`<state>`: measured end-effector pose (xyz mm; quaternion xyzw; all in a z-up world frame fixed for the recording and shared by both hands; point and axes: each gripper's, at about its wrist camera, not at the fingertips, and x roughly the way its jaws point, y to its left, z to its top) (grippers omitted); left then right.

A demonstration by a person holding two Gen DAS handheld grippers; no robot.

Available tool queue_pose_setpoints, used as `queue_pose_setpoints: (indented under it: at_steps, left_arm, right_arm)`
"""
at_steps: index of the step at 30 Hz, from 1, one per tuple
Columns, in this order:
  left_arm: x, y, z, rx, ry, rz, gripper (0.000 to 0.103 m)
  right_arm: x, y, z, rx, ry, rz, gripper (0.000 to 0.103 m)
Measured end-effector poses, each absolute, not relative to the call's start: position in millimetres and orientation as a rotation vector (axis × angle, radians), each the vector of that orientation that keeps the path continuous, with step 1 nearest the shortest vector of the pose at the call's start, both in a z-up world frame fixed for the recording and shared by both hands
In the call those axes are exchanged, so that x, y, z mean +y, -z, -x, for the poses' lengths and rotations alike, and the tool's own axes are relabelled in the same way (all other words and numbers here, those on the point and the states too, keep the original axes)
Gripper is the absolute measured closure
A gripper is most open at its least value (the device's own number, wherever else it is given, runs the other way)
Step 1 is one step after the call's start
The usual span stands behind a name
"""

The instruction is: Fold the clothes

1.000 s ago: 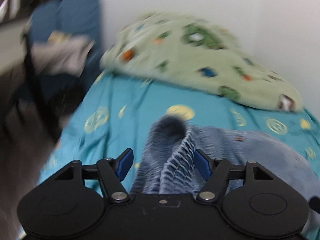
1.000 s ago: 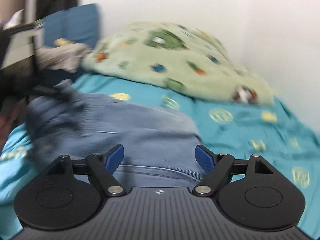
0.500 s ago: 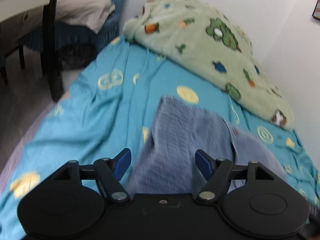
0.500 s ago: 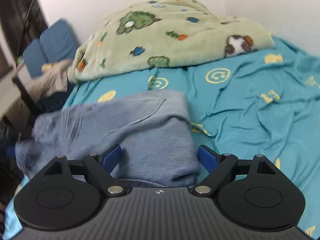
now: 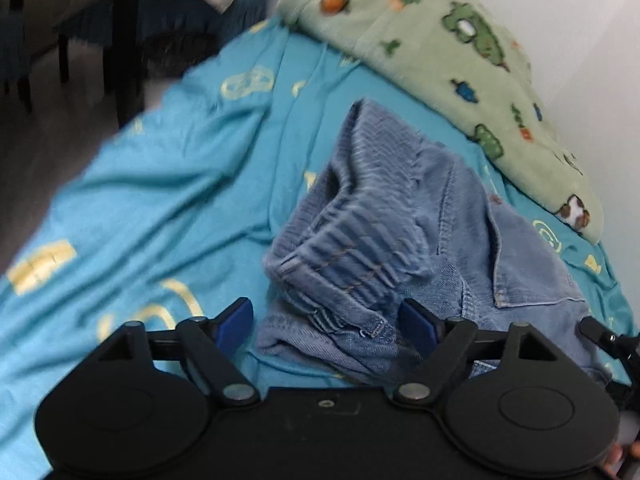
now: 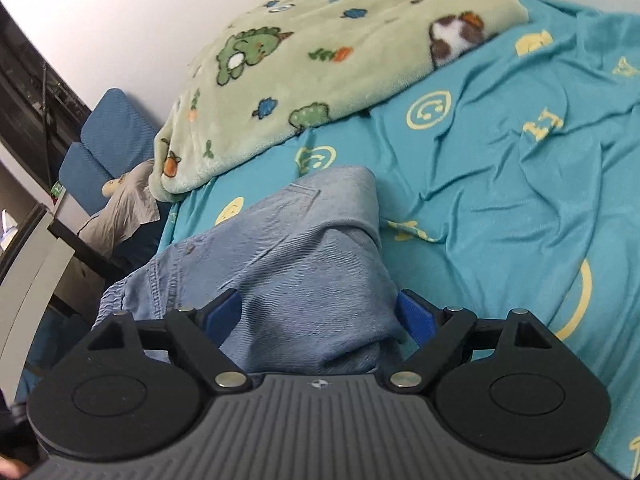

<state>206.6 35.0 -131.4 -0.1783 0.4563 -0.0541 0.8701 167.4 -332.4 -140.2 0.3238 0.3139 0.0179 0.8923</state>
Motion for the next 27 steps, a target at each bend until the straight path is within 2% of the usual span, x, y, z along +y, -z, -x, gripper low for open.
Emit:
queue_pose_setpoints:
  at_steps: [4, 6, 8, 13, 19, 21, 23, 27]
  left_arm:
    - [41, 138, -212, 0.968, 0.113, 0.449, 0.018]
    - [39, 131, -209, 0.944, 0.126, 0.442, 0.027]
    - [37, 122, -205, 0.914, 0.162, 0.449, 0.030]
    - [33, 120, -210, 0.902, 0.208, 0.480, 0.030]
    - [34, 135, -223, 0.917, 0.164, 0.528, 0.028]
    - [35, 135, -222, 0.904, 0.149, 0.526, 0.039]
    - [34, 133, -219, 0.894, 0.129, 0.514, 0.049]
    - [28, 120, -209, 0.835, 0.110, 0.487, 0.067]
  right_arm:
    - [-338, 154, -170, 0.654, -0.065, -0.732, 0.016]
    - [-341, 159, -171, 0.649, -0.089, -0.776, 0.019]
    - [-344, 155, -170, 0.615, -0.115, -0.825, 0.023]
    - [-341, 135, -165, 0.517, -0.175, -0.840, 0.022]
    - [-340, 157, -179, 0.641, -0.100, -0.819, 0.023]
    - [-339, 159, -180, 0.645, -0.101, -0.828, 0.029]
    - [-334, 153, -180, 0.635, -0.092, -0.793, 0.046]
    - [-321, 136, -179, 0.608, -0.072, -0.707, 0.055]
